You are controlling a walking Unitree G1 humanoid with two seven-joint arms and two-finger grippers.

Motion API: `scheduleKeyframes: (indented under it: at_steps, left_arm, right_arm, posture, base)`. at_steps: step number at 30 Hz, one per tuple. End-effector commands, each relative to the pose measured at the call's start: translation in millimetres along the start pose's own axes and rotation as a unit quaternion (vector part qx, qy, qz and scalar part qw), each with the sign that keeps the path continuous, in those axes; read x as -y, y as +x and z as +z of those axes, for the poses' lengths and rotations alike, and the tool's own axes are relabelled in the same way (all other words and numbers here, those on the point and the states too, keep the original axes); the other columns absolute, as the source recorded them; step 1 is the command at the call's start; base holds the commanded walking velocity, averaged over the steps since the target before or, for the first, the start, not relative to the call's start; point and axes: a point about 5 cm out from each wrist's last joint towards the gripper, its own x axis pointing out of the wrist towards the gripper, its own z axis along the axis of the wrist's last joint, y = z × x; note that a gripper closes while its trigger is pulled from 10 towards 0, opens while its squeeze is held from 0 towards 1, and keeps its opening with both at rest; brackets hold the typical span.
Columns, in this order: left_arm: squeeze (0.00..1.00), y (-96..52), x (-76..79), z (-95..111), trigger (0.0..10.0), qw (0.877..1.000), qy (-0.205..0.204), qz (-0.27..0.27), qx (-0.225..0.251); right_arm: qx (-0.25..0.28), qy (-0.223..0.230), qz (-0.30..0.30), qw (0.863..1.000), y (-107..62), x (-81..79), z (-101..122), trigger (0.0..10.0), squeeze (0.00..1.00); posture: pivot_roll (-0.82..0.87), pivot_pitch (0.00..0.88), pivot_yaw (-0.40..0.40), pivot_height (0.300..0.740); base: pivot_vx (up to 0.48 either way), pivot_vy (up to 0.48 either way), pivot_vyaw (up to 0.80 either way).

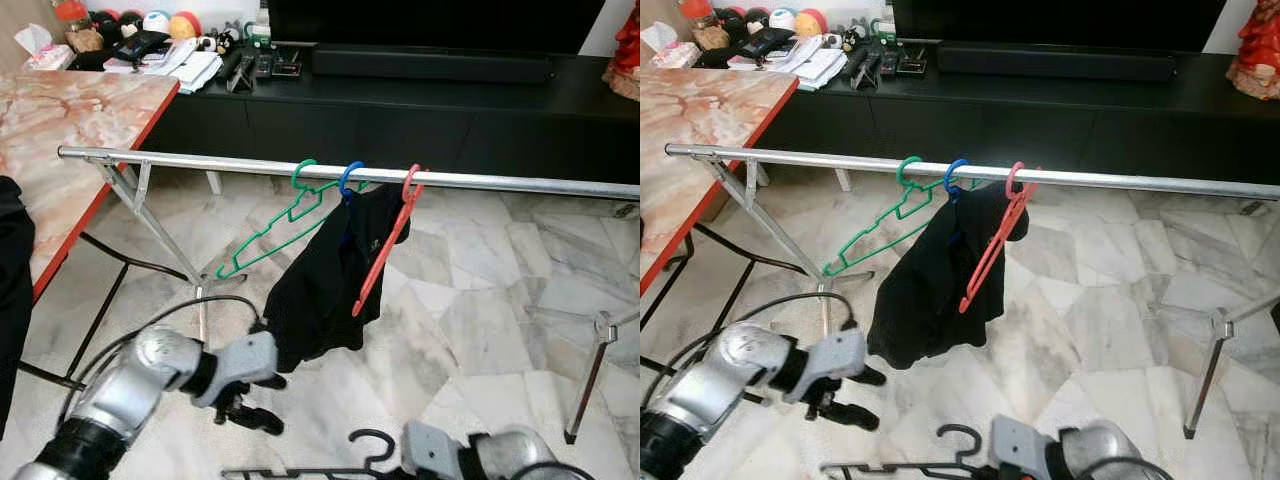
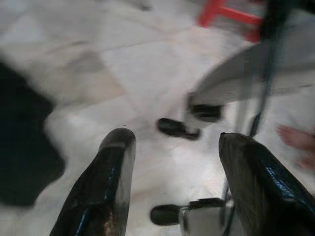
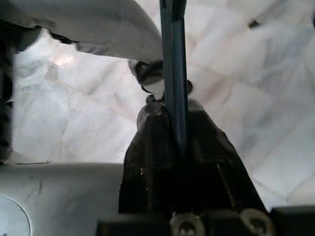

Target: Hang hanger

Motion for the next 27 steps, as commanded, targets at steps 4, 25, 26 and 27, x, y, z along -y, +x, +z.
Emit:
scheduleKeyframes:
  at_steps: [4,25,26,27]
  left_arm:
    - [0.82,7.8,11.5,-62,10.0,0.987,-0.104,0.114,-0.046]
    - [0.00,38.5,125.5,-190,10.0,0.821,-0.411,0.336,-0.211]
    - [0.00,40.5,125.4,-188,10.0,0.819,-0.420,0.340,-0.192]
    - [0.00,43.8,125.4,-185,10.0,0.816,-0.437,0.343,-0.161]
  right_arm:
    - [0.013,0.079,-0.067,0.995,-4.7,-8.5,-18,0.0,0.00]
    - [0.093,0.455,-0.555,0.690,-26.9,5.6,-65,0.0,0.00]
    - [0.107,0.460,-0.570,0.673,-30.5,9.5,-63,0.0,0.00]
    - [0.119,0.462,-0.587,0.654,-35.2,14.9,-61,0.0,0.00]
  posture:
    - [-0.03,0.222,0.002,0.740]
    - [-0.06,0.161,-0.016,0.740]
    - [-0.06,0.161,-0.016,0.740]
    - [-0.06,0.153,-0.012,0.740]
  base:
    - [0.000,0.000,0.00]
    - [0.000,0.000,0.00]
    - [0.000,0.000,0.00]
    - [0.000,0.000,0.00]
